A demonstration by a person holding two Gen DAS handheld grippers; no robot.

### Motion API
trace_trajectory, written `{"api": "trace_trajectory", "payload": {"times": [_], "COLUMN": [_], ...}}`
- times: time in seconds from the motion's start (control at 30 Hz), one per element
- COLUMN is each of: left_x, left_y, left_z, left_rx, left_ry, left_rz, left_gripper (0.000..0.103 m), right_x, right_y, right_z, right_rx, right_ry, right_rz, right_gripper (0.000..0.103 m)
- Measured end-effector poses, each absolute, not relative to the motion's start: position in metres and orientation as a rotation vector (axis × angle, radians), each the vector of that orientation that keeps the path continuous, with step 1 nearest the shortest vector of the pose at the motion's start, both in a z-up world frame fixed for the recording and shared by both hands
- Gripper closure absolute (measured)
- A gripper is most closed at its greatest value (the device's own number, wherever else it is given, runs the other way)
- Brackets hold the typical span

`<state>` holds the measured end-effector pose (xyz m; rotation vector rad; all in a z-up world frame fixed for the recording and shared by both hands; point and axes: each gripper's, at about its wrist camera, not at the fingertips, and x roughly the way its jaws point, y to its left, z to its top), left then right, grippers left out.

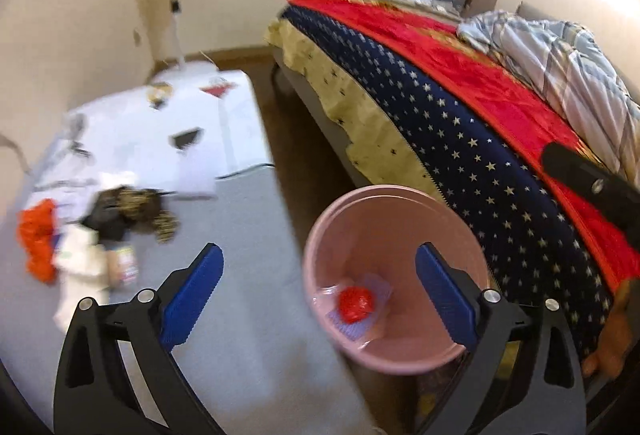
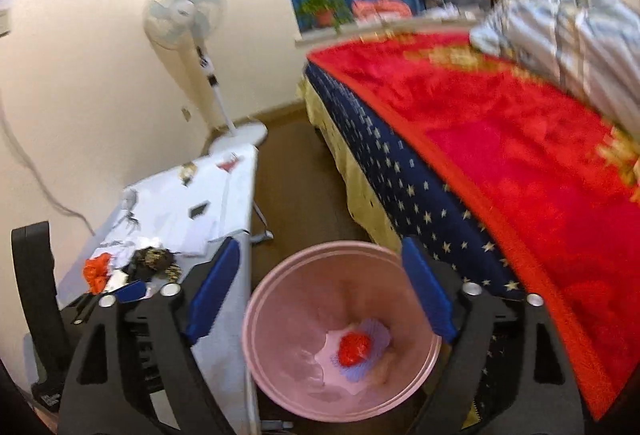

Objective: Collect trash
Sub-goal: 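Carry both items over the pink wastebasket and open both tools, then move the left tool back to the table toward the white paper bag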

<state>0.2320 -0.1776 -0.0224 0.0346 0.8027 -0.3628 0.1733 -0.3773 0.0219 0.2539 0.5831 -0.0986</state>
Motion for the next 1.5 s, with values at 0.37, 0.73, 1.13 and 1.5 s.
{"api": "trace_trajectory", "payload": {"times": [0.37,0.73,1.13,1.5], "left_x": [0.012,-0.067,-0.018,0.133], "left_y": [-0.063,-0.066,-0.052,-0.033], "left_z": [0.036,0.07,0.081,0.027], "left_rx": [0.031,0.041,0.027,0.052], "left_ry": [0.646,0.547,0.496,0.467], "left_rz": [-0.169,-0.209,-0.169,-0.01], "left_gripper": [0.008,0.008,0.008,0.008], "right_x": [0.045,-0.026,-0.005,0.085], "right_y": [-0.314,-0.287,-0.278,-0.273], "right_z": [0.069,0.085,0.085,0.061], "right_rx": [0.267,0.222,0.171,0.126], "right_ry": [0.484,0.469,0.451,0.472], "right_rz": [0.089,0.15,0.112,0.062], "right_gripper": [0.009,0.007,0.007,0.007]}}
